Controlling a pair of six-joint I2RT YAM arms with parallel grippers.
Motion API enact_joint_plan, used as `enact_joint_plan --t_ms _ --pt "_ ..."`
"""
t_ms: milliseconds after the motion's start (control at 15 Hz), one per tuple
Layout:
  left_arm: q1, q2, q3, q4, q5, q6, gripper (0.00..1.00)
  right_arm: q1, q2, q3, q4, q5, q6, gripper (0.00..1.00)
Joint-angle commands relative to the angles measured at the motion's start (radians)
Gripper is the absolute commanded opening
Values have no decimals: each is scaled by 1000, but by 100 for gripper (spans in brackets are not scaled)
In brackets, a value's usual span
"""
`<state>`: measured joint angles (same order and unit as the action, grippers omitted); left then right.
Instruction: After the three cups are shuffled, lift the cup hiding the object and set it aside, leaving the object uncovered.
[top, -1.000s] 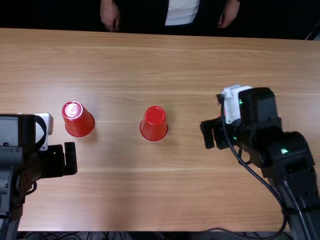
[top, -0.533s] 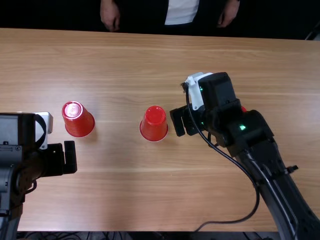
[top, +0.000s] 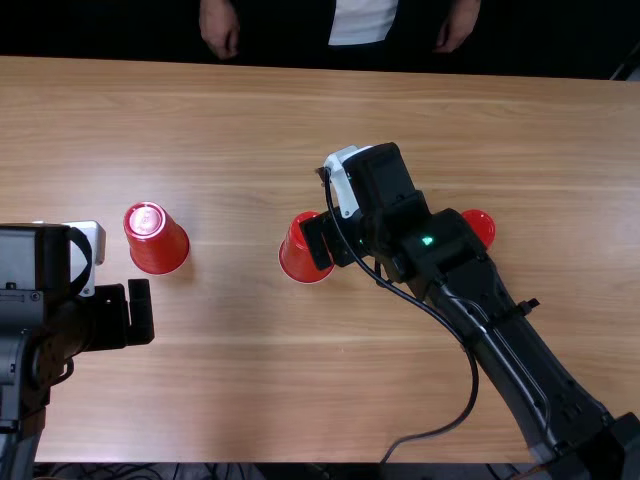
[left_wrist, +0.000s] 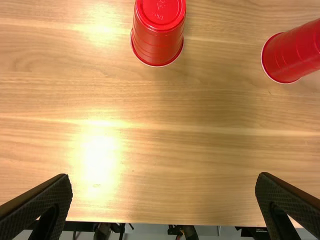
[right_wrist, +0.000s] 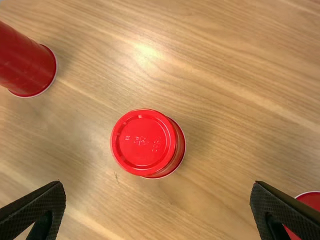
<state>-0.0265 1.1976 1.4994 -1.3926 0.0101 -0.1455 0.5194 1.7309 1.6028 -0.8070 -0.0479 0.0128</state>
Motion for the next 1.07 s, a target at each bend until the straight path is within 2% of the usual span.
enact_joint_plan --t_ms 0,133,400,467,600,1000 --pt "-7 -3 18 1 3 2 100 22 25 26 3 -2 15 100" --pt "-9 -3 -14 16 5 4 100 31 58 28 25 -4 15 100" --pt "-32 -21 -97 180 1 0 100 65 114 26 62 -4 17 100" --pt "-43 -21 -103 189 1 0 100 64 131 26 62 -4 19 100" --pt "-43 -21 -103 189 1 0 100 64 151 26 64 -2 61 100" --pt "-44 -24 -100 183 12 -2 100 62 228 34 71 -2 65 100"
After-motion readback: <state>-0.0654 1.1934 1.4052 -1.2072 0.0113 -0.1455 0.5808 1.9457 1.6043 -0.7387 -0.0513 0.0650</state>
